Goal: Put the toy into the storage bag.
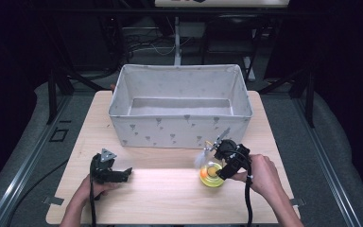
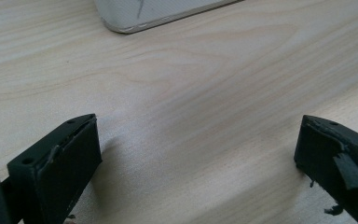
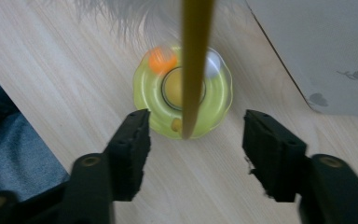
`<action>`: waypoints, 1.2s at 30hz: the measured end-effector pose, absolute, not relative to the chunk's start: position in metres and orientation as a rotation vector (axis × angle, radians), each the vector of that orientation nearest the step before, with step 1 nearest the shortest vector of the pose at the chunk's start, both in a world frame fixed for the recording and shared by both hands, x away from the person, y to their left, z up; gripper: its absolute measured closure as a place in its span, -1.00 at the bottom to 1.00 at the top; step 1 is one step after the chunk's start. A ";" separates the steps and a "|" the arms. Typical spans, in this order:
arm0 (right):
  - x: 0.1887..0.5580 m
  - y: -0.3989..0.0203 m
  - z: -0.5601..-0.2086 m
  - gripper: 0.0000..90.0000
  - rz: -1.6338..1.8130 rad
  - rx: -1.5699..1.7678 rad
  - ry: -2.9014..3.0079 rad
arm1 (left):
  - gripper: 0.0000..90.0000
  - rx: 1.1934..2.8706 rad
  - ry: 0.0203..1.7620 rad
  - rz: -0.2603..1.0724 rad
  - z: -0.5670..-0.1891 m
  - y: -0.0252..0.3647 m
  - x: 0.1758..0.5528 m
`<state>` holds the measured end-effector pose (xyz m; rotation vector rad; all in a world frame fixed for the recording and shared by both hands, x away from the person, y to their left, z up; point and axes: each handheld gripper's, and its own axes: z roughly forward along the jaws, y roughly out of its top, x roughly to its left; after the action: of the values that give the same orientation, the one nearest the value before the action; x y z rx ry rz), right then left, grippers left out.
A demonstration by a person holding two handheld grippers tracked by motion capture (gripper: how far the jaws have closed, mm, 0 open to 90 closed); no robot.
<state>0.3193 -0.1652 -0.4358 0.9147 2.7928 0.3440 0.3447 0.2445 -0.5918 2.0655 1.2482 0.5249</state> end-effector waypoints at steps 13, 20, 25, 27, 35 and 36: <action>0.331 -0.165 -0.439 0.35 0.324 0.961 2.743 | -0.99 2.066 1.248 0.525 -0.592 0.244 0.345; 0.333 -0.166 -0.440 0.76 0.380 0.983 2.742 | -0.99 2.067 1.248 0.525 -0.592 0.245 0.345; 0.333 -0.165 -0.440 0.94 0.383 0.977 2.757 | -0.99 2.066 1.248 0.525 -0.592 0.244 0.345; 0.333 -0.165 -0.440 0.95 0.372 0.975 2.754 | -0.99 2.067 1.248 0.525 -0.592 0.244 0.345; 0.334 -0.164 -0.437 0.95 0.354 0.964 2.756 | -0.99 2.066 1.248 0.525 -0.592 0.244 0.345; 0.334 -0.163 -0.436 0.95 0.351 0.959 2.760 | -0.99 2.066 1.248 0.525 -0.592 0.244 0.345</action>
<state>0.3343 -0.1635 -0.4363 0.9590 2.7595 0.3510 0.3447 0.2445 -0.5918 2.0658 1.2482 0.5255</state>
